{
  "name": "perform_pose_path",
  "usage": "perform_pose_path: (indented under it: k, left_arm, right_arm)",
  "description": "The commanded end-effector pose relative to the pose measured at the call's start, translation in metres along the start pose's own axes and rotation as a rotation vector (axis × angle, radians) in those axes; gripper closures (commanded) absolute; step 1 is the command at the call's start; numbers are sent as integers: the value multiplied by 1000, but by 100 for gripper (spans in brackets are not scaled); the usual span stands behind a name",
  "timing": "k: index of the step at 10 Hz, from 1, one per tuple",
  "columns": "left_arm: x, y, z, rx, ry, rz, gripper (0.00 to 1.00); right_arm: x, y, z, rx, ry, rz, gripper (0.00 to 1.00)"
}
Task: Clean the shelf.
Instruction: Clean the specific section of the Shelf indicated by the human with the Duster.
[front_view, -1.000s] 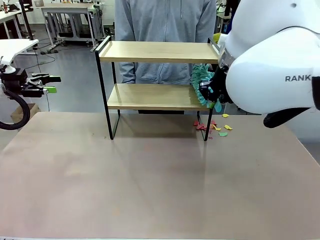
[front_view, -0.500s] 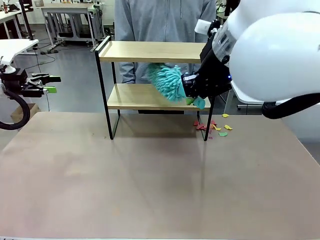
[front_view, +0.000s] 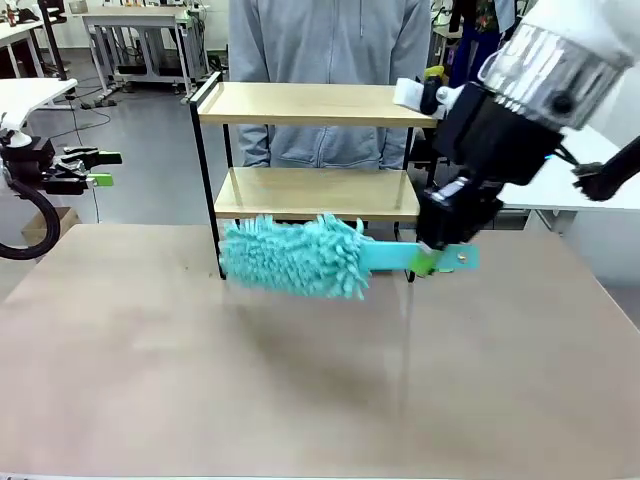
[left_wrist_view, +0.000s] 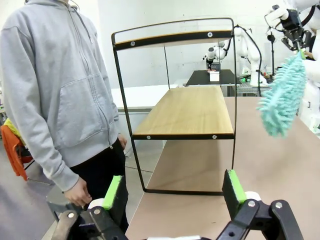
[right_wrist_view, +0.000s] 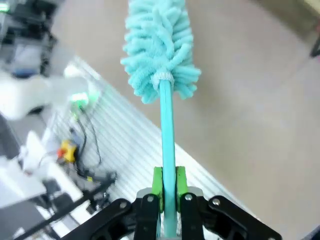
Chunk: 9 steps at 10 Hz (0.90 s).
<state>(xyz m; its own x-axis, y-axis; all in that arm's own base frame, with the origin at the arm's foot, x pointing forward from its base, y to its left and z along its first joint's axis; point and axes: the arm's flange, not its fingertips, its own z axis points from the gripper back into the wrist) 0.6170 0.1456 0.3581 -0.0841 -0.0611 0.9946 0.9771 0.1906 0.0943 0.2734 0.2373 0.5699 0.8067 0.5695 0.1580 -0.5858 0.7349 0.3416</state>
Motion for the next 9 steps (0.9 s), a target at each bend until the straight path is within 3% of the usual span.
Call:
perform_pose_path:
  k: [1, 3, 6, 9]
  left_arm:
    - [3, -1, 0, -2, 1, -3, 0]
    - [3, -1, 0, -2, 1, -3, 0]
    - [3, -1, 0, -2, 1, -3, 0]
    - [3, -1, 0, -2, 1, -3, 0]
  right_arm:
    - [-15, -11, 28, 4, 128, 66, 87]
    - [-49, -34, 57, 63, 245, 106, 87]
    - [-106, -80, 101, 95, 283, 101, 87]
    - [-137, -130, 121, 153, 235, 93, 87]
